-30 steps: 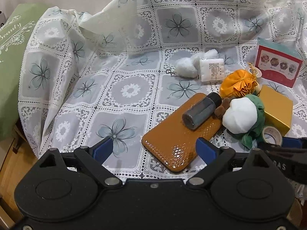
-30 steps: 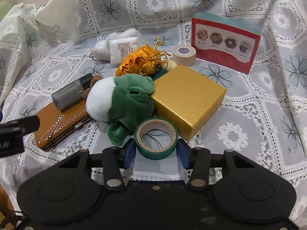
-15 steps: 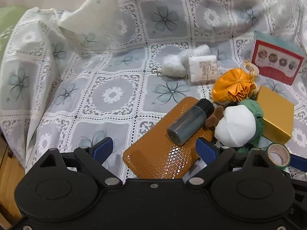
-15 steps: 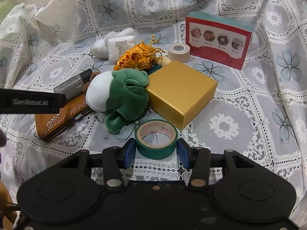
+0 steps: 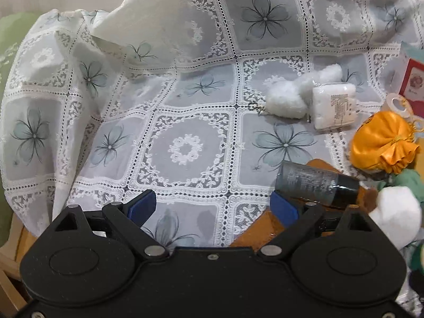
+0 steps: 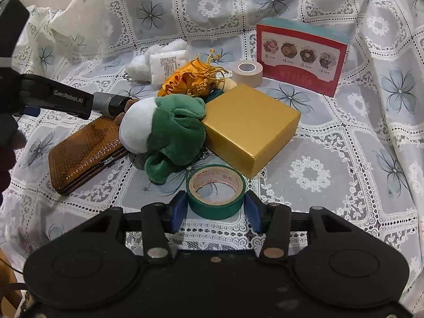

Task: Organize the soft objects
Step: 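Grasp the green tape roll with the right tool while the left tool grasps the grey bottle, then carry the bottle and tape to the basket and open both tools to drop them, then withdraw both open tools from the basket toward the item pile, then grasp the white printed packet with the left tool while the right tool grasps the beige tape roll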

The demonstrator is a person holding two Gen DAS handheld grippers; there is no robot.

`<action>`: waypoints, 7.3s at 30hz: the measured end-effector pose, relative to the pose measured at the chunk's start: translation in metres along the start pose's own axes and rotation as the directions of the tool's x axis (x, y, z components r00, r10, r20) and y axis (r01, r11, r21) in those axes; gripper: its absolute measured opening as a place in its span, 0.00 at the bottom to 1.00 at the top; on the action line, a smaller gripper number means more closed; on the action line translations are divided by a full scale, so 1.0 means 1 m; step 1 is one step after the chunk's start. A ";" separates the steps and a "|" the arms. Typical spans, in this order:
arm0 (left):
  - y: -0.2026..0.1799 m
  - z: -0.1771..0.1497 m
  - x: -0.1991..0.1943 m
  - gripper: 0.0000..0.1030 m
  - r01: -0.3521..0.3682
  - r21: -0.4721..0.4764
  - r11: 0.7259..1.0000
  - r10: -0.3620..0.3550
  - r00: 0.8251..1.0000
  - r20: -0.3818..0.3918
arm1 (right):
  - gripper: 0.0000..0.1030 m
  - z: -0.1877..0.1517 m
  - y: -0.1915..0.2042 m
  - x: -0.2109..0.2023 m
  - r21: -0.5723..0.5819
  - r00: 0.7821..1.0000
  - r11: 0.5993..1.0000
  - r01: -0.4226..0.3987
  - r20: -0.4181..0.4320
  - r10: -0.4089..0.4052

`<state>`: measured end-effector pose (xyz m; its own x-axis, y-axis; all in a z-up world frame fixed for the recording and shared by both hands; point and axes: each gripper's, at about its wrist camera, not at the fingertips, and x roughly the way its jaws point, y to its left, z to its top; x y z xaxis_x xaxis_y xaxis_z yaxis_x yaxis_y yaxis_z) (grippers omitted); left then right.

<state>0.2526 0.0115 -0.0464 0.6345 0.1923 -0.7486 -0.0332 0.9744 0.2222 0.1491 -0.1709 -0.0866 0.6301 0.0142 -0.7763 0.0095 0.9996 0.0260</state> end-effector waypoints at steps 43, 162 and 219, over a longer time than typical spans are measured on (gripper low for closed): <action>-0.009 0.011 -0.010 0.65 0.245 -0.370 0.896 -0.294 0.952 -0.083 | 0.70 0.001 0.003 0.005 -0.019 1.000 1.000 -0.009 0.012 0.010; -0.003 -0.189 -0.141 0.74 0.430 -0.028 0.902 -0.408 0.832 -0.376 | 0.56 -0.098 -0.011 -0.147 -0.027 0.948 0.980 -0.196 -0.262 0.182; -0.011 0.044 -0.022 0.88 0.265 -0.112 0.958 -0.256 0.962 0.091 | 0.70 0.130 -0.052 0.054 0.118 0.986 0.993 0.009 0.164 -0.029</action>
<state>0.2729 -0.0085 -0.0052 0.6891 -0.0749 -0.7208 0.0502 0.9972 -0.0555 0.2834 -0.2254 -0.0483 0.7483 -0.0187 -0.6631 0.1069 0.9899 0.0928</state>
